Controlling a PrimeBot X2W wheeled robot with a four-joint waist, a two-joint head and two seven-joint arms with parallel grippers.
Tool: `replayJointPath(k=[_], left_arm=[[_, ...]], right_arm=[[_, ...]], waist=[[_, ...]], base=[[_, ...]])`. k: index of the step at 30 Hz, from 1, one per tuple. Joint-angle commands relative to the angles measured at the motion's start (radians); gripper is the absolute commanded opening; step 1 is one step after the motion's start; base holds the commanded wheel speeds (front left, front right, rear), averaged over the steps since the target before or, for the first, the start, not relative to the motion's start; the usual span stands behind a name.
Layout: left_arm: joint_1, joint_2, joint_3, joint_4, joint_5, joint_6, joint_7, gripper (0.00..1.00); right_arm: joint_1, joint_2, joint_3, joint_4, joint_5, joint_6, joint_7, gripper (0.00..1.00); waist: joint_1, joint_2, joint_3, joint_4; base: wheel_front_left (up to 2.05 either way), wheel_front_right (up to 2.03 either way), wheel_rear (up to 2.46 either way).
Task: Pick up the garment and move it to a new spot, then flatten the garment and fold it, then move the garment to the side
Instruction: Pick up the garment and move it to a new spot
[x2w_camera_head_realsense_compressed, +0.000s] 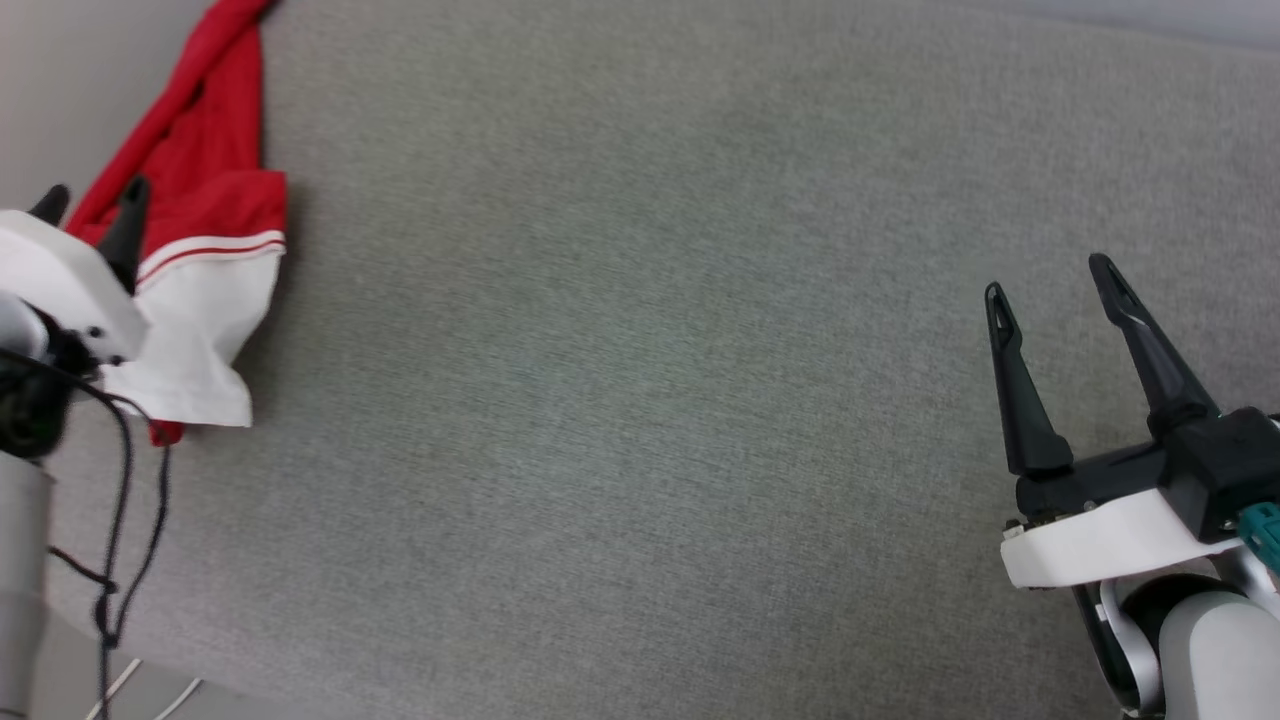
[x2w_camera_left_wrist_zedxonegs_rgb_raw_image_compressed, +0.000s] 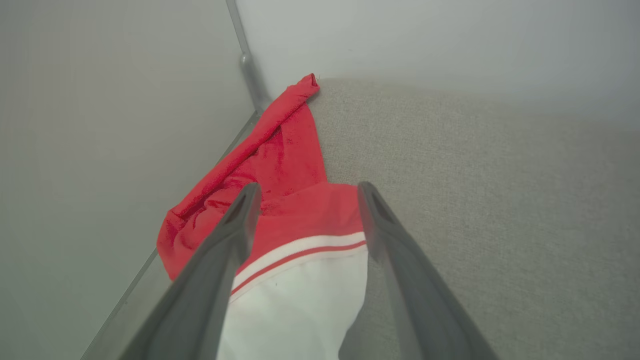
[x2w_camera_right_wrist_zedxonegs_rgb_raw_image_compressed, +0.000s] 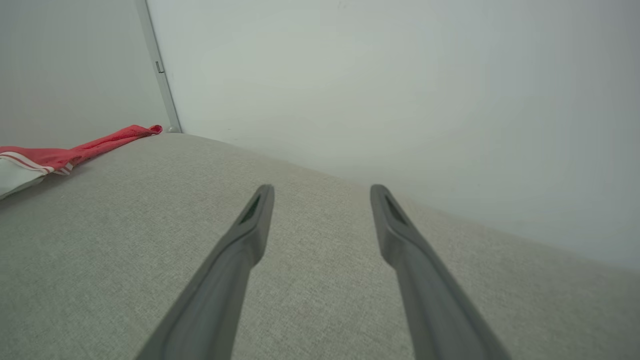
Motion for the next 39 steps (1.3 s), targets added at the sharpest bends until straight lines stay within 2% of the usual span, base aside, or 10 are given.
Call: replayJointPath(k=[1, 11, 17, 20, 21, 22, 23, 24, 30, 39], left_arm=[[-0.017, 0.022, -0.006, 0.012, -0.018, 0.000, 0.032, 1.00], [-0.060, 0.177, -0.068, 0.129, -0.222, 0.000, 0.328, 1.00], [-0.063, 0.175, -0.082, 0.195, -0.305, 0.000, 0.398, 1.00], [-0.056, 0.138, -0.093, 0.236, -0.335, 0.001, 0.432, 1.00], [-0.055, 0.128, -0.099, 0.248, -0.338, 0.001, 0.438, 0.91], [-0.057, 0.120, -0.103, 0.257, -0.343, 0.001, 0.439, 0.43], [-0.060, 0.114, -0.107, 0.264, -0.344, 0.001, 0.435, 0.09], [-0.064, 0.108, -0.110, 0.270, -0.346, 0.001, 0.434, 0.00], [-0.102, 0.108, -0.115, 0.298, -0.320, 0.008, 0.356, 0.00], [-0.165, 0.143, -0.088, 0.309, -0.248, 0.050, 0.036, 0.00]], right_arm=[[-0.018, -0.005, 0.001, -0.005, -0.003, 0.000, -0.007, 1.00], [-0.085, -0.029, -0.002, -0.047, -0.011, 0.000, 0.000, 1.00], [-0.106, -0.044, -0.010, -0.067, -0.015, 0.000, 0.007, 1.00], [-0.109, -0.047, -0.014, -0.073, -0.016, 0.000, 0.010, 1.00], [-0.112, -0.048, -0.016, -0.076, -0.017, 0.000, 0.011, 1.00], [-0.115, -0.049, -0.016, -0.078, -0.019, 0.000, 0.014, 1.00], [-0.117, -0.050, -0.016, -0.082, -0.021, 0.000, 0.015, 1.00], [-0.117, -0.052, -0.015, -0.084, -0.020, 0.000, 0.017, 1.00], [-0.117, -0.053, -0.023, -0.086, -0.023, 0.000, 0.020, 1.00], [-0.078, -0.018, -0.024, -0.043, -0.009, 0.000, -0.011, 1.00]], waist=[[-0.0001, 0.0000, 0.055, -0.040], [-0.0001, 0.0000, 0.222, -0.093], [-0.0001, 0.0000, 0.284, -0.099], [-0.0001, 0.0000, 0.293, -0.096], [-0.0001, 0.0000, 0.294, -0.095], [-0.0001, 0.0000, 0.294, -0.094], [-0.0001, 0.0000, 0.293, -0.094], [-0.0001, 0.0000, 0.291, -0.093], [-0.0001, 0.0000, 0.263, -0.084], [-0.0001, 0.0000, 0.132, -0.075]], base=[[0.00, 0.00, 0.00], [0.00, 0.00, 0.00], [0.00, 0.00, 0.00], [0.00, 0.00, 0.00], [0.00, 0.00, 0.00], [0.00, 0.00, 0.00], [0.00, 0.00, 0.00], [0.00, 0.00, 0.00], [0.00, 0.00, 0.00], [0.00, 0.00, 0.00]])
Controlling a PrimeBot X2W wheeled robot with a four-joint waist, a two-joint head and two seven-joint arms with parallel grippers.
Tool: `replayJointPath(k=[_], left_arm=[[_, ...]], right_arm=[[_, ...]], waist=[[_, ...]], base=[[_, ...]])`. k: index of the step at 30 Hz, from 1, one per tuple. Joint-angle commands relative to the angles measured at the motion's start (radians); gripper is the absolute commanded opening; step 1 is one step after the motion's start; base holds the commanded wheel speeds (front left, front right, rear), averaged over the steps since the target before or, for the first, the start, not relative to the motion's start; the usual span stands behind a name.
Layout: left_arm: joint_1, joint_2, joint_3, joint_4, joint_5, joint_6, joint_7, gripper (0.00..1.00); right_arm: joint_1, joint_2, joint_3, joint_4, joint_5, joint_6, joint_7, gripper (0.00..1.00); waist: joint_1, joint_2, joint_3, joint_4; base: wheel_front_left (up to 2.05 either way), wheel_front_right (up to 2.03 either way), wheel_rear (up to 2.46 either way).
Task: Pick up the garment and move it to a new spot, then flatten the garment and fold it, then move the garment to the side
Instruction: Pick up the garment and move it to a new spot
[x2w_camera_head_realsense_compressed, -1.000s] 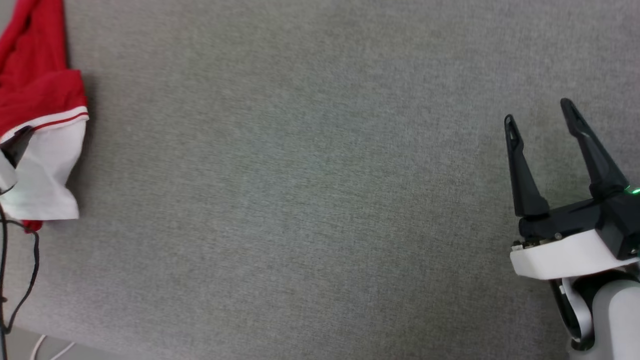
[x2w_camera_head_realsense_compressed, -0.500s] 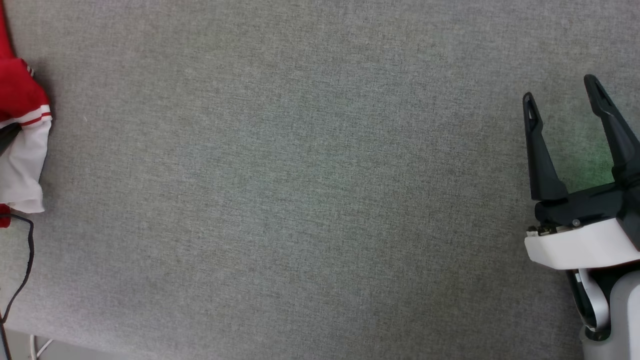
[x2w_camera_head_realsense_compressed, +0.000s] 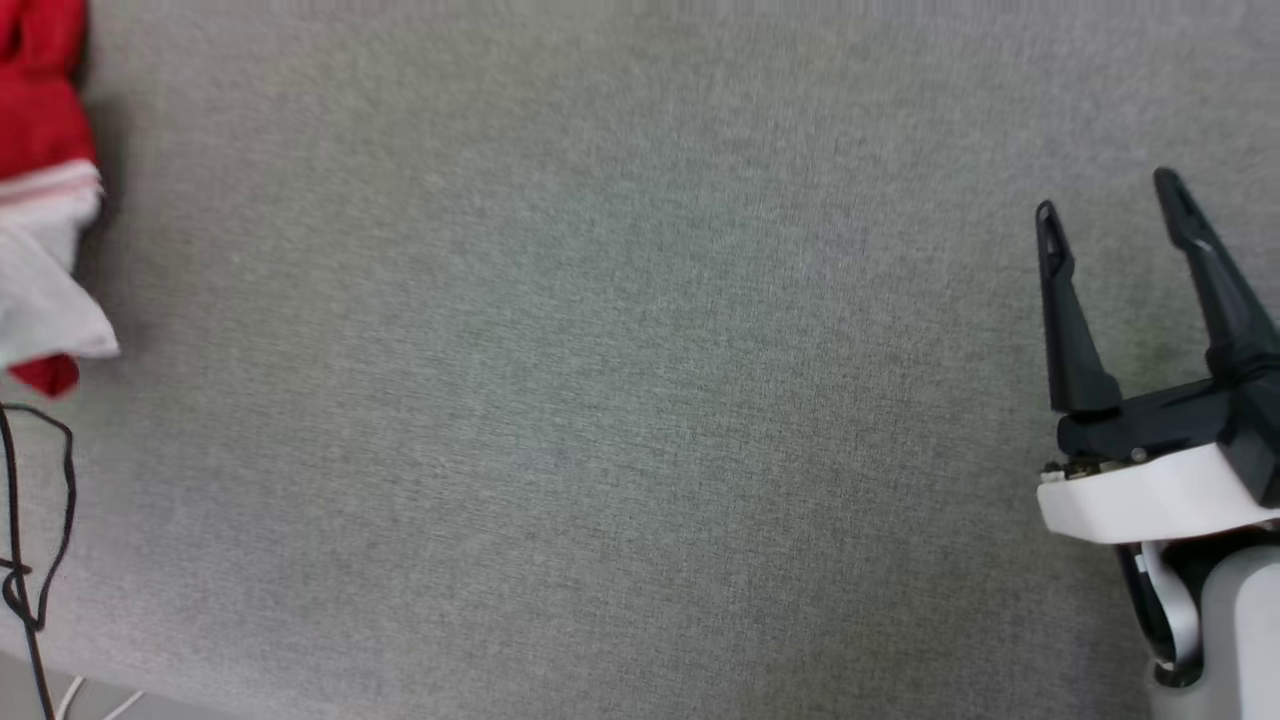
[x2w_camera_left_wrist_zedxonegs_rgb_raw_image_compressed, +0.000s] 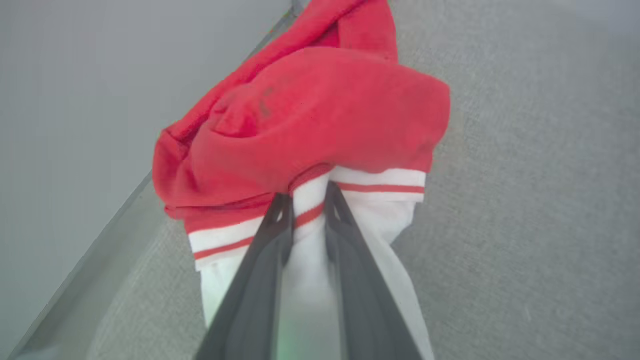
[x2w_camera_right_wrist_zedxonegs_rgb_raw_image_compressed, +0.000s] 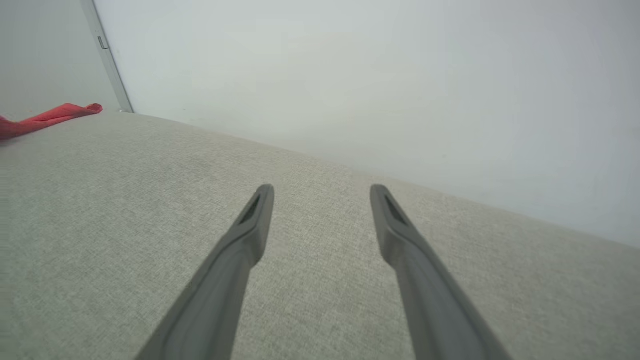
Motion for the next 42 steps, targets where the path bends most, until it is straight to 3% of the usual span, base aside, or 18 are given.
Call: replayJointPath(k=[1, 13, 18, 28, 38, 42], left_arm=[[-0.012, 0.005, 0.001, 0.003, 0.017, 0.006, -0.051, 0.00], [-0.024, -0.043, -0.026, -0.027, 0.112, 0.047, -0.417, 0.00], [0.019, -0.092, -0.036, -0.066, 0.126, 0.050, -0.474, 0.00], [0.186, -0.183, -0.115, -0.258, 0.178, 0.074, -0.494, 0.00], [0.401, -0.296, -0.230, -0.548, 0.185, 0.116, -0.422, 0.00], [0.463, -0.365, -0.323, -0.630, 0.186, 0.093, -0.380, 0.00]], right_arm=[[0.015, 0.010, -0.001, 0.012, 0.003, 0.000, -0.010, 1.00], [0.088, 0.056, -0.040, 0.089, 0.043, 0.000, -0.062, 1.00], [0.127, 0.064, -0.049, 0.121, 0.072, 0.000, -0.072, 1.00], [0.206, 0.065, -0.058, 0.167, 0.147, 0.000, -0.086, 1.00], [0.250, 0.065, -0.057, 0.185, 0.170, 0.000, -0.079, 1.00], [0.259, 0.065, -0.068, 0.185, 0.181, 0.000, -0.080, 1.00]], waist=[[-0.0001, 0.0000, -0.061, 0.003], [-0.0001, 0.0000, -0.268, -0.006], [-0.0001, 0.0000, -0.342, -0.039], [-0.0001, 0.0000, -0.455, -0.154], [-0.0001, 0.0000, -0.525, -0.312], [-0.0001, 0.0000, -0.525, -0.351]], base=[[0.00, 0.00, 0.00], [0.00, 0.00, 0.00], [0.00, 0.00, 0.00], [0.00, 0.00, 0.00], [0.00, 0.00, 0.00], [0.00, 0.00, 0.00]])
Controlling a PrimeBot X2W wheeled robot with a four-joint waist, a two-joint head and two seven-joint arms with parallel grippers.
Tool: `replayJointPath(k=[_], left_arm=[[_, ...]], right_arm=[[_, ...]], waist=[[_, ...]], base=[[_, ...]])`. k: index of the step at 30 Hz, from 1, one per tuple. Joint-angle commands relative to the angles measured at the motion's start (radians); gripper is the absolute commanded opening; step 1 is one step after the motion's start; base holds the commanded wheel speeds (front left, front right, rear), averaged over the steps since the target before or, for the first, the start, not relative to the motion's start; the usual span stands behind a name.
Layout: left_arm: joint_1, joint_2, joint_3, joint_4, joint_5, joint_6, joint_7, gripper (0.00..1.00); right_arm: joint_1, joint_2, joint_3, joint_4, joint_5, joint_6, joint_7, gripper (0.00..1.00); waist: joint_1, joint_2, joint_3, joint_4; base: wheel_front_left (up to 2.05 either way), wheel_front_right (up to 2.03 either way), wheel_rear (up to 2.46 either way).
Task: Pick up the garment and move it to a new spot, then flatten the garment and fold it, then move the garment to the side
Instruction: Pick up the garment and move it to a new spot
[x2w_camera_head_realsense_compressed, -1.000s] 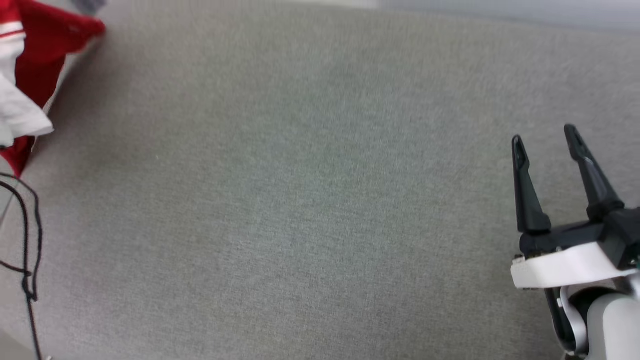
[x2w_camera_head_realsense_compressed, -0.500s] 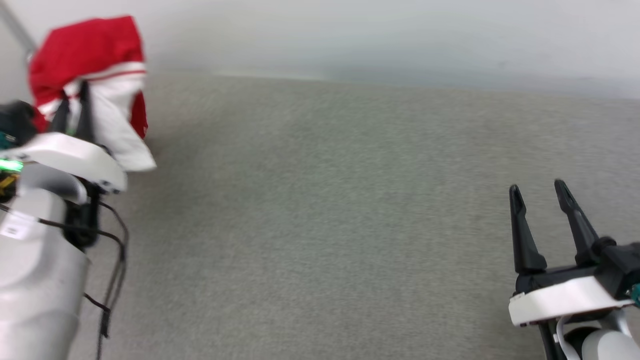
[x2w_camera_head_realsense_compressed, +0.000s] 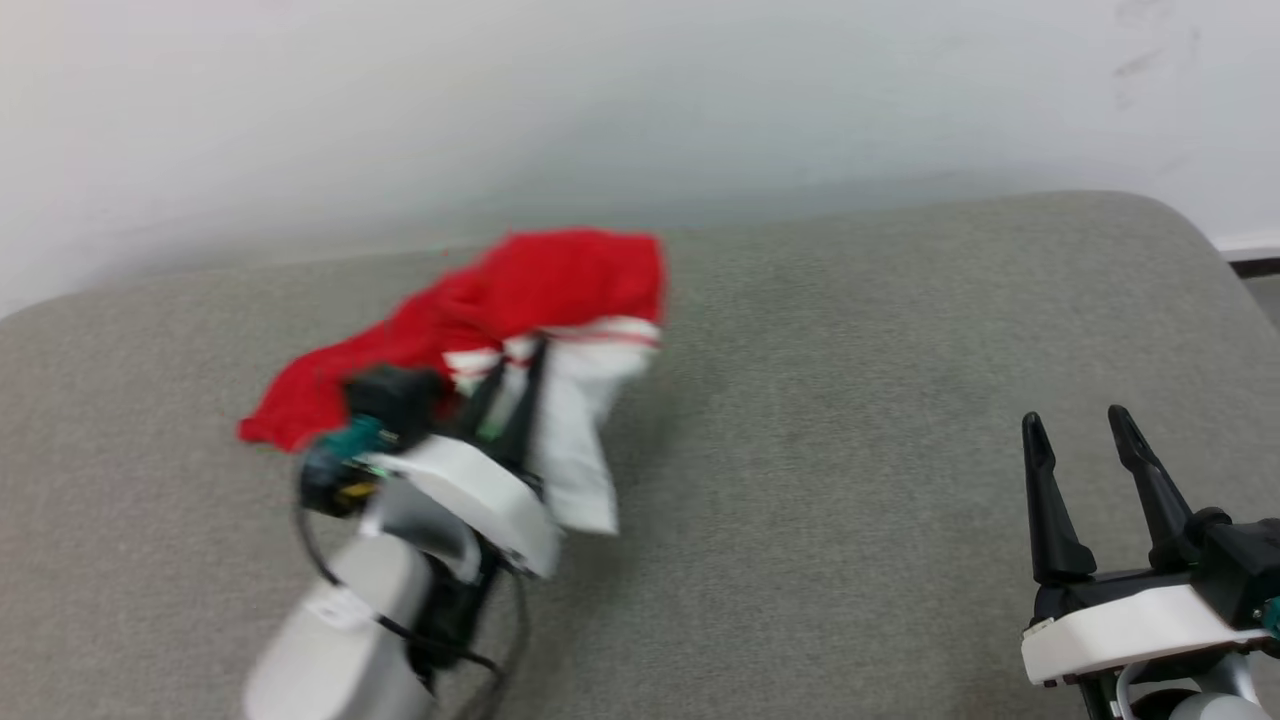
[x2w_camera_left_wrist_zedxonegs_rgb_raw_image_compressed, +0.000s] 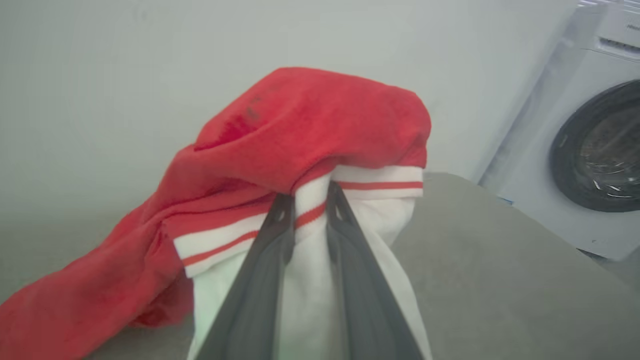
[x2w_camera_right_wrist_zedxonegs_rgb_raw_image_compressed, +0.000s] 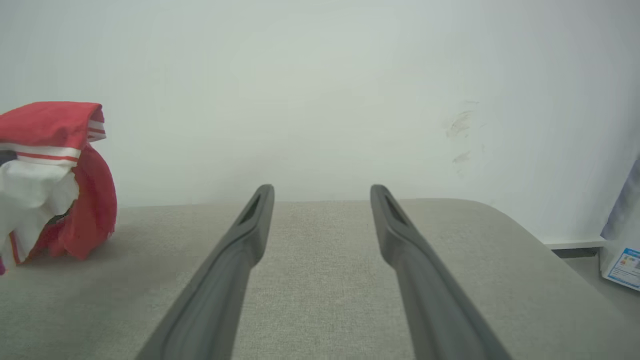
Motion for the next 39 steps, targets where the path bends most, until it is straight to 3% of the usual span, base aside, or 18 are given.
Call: replayJointPath(k=[1, 9, 15, 18, 19, 20, 29, 39], left_arm=[[0.020, -0.012, -0.018, -0.010, 0.007, -0.004, 0.009, 0.00], [0.069, -0.130, -0.194, -0.026, 0.034, -0.047, 0.075, 0.00], [0.044, -0.121, -0.222, 0.060, 0.079, -0.027, 0.063, 0.00], [0.030, -0.115, -0.245, 0.101, 0.103, -0.043, 0.057, 0.00], [0.027, -0.116, -0.254, 0.110, 0.106, -0.050, 0.057, 0.33], [0.022, -0.120, -0.261, 0.114, 0.112, -0.056, 0.052, 1.00], [0.026, -0.123, -0.247, 0.069, 0.140, -0.048, -0.089, 1.00], [0.116, -0.085, -0.101, -0.058, 0.134, 0.034, -0.126, 1.00]], right_arm=[[0.011, 0.002, 0.000, 0.000, 0.004, 0.000, -0.002, 1.00], [-0.026, 0.002, 0.009, 0.001, 0.031, 0.000, -0.028, 1.00], [-0.064, 0.002, 0.007, 0.008, 0.035, 0.000, -0.045, 1.00], [-0.081, 0.002, 0.002, 0.011, 0.029, 0.000, -0.052, 1.00], [-0.086, 0.002, -0.001, 0.013, 0.028, 0.000, -0.053, 1.00], [-0.089, 0.002, -0.004, 0.014, 0.027, 0.000, -0.053, 1.00], [-0.073, 0.002, -0.008, 0.030, 0.009, 0.000, -0.039, 1.00], [0.002, 0.002, -0.019, 0.005, -0.005, 0.000, 0.008, 1.00]], waist=[[0.0002, 0.0000, -0.003, -0.029], [0.0002, 0.0000, 0.087, -0.078], [0.0002, 0.0000, 0.169, -0.078], [0.0002, 0.0000, 0.194, -0.070], [0.0002, 0.0000, 0.198, -0.066], [0.0002, 0.0000, 0.201, -0.062], [0.0002, 0.0000, 0.126, -0.024], [0.0002, 0.0000, 0.004, 0.024]], base=[[0.00, 0.00, 0.00], [0.00, 0.00, 0.00], [0.00, 0.00, 0.00], [0.00, 0.00, 0.00], [0.00, 0.00, 0.00], [0.00, 0.00, 0.00], [0.00, 0.00, 0.00], [0.00, 0.00, 0.00]])
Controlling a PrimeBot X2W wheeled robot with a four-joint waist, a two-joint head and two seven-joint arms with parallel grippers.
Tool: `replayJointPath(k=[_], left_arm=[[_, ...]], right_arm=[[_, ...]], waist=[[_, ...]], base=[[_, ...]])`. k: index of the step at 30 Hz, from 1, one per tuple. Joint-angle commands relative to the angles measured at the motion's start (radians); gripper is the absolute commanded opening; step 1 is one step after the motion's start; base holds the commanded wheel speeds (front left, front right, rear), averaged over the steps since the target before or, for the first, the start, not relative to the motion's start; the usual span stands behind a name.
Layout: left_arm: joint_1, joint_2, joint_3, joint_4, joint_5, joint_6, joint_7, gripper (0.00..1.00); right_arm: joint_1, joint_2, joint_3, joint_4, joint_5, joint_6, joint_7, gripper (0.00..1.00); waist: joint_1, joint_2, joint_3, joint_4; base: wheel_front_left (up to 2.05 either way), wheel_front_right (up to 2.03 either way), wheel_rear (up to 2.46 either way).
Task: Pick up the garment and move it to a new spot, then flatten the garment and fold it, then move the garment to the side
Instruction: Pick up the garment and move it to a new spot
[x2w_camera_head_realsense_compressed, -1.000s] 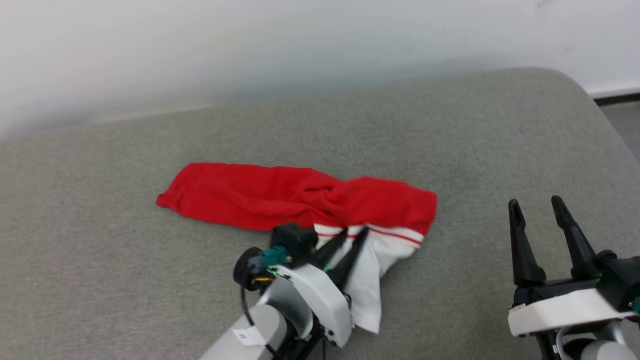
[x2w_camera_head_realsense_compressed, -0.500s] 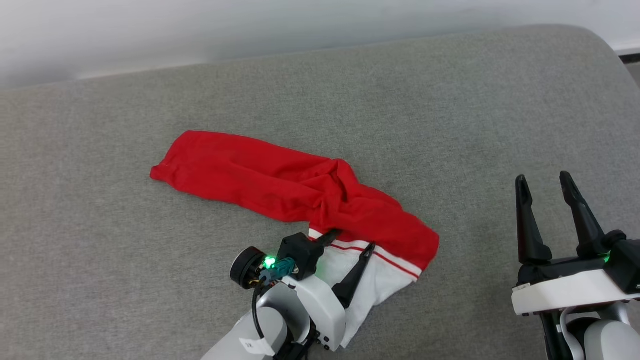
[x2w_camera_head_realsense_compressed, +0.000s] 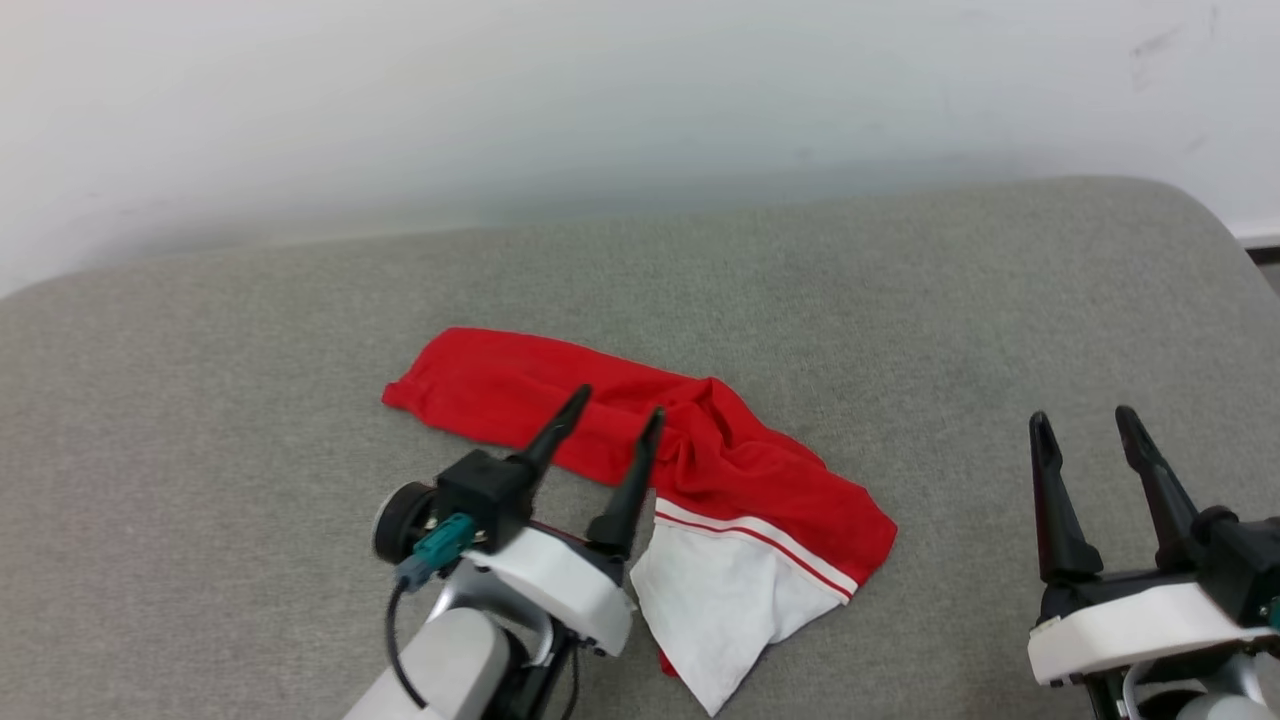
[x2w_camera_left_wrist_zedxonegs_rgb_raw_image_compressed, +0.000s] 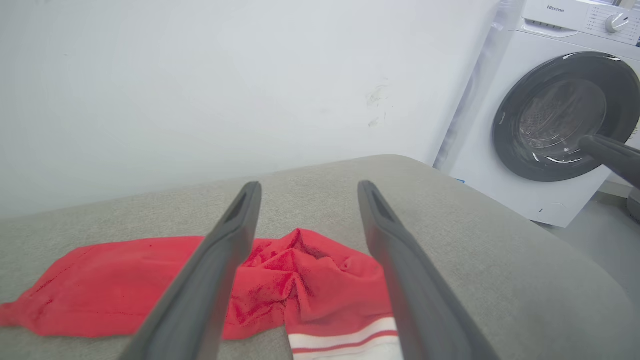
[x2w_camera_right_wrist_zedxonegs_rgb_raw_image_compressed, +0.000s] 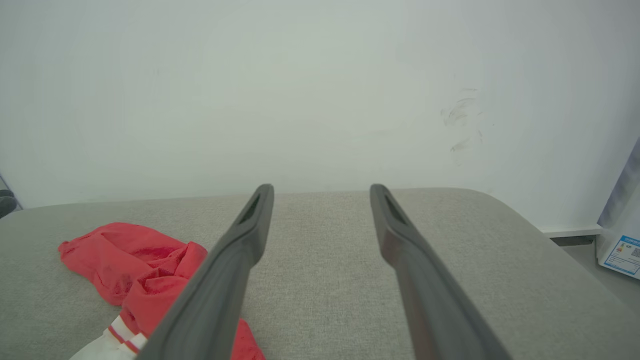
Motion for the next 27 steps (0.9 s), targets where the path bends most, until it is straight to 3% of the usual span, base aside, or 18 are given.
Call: replayJointPath(k=[1, 6, 7, 10, 14, 27], left_arm=[[0.028, 0.011, 0.024, -0.016, 0.003, 0.013, -0.006, 1.00], [0.104, 0.052, 0.127, -0.057, 0.020, 0.058, -0.005, 1.00], [0.153, 0.079, 0.184, -0.070, 0.028, 0.074, -0.005, 1.00], [0.197, 0.097, 0.242, -0.080, 0.028, 0.084, -0.005, 1.00], [0.250, 0.112, 0.298, -0.087, 0.035, 0.080, -0.005, 1.00], [0.281, 0.093, 0.344, -0.093, 0.076, 0.049, -0.005, 1.00]], right_arm=[[0.020, 0.002, -0.002, -0.006, -0.006, 0.000, 0.009, 1.00], [0.055, 0.002, 0.005, -0.031, 0.002, 0.000, 0.034, 1.00], [0.069, 0.001, 0.011, -0.040, 0.006, 0.000, 0.042, 1.00], [0.077, 0.002, 0.018, -0.043, 0.009, 0.000, 0.047, 1.00], [0.091, 0.002, 0.020, -0.047, 0.013, 0.000, 0.052, 1.00], [0.093, 0.002, 0.002, -0.052, 0.007, 0.000, 0.064, 1.00]], waist=[[0.0000, -0.0001, -0.037, 0.023], [0.0000, -0.0001, -0.076, 0.038], [0.0000, -0.0001, -0.085, 0.044], [0.0000, -0.0001, -0.093, 0.047], [0.0000, -0.0001, -0.099, 0.049], [0.0000, -0.0001, -0.097, 0.055]], base=[[0.00, 0.00, 0.00], [0.00, 0.00, 0.00], [0.00, 0.00, 0.00], [0.00, 0.00, 0.00], [0.00, 0.00, 0.00], [0.00, 0.00, 0.00]])
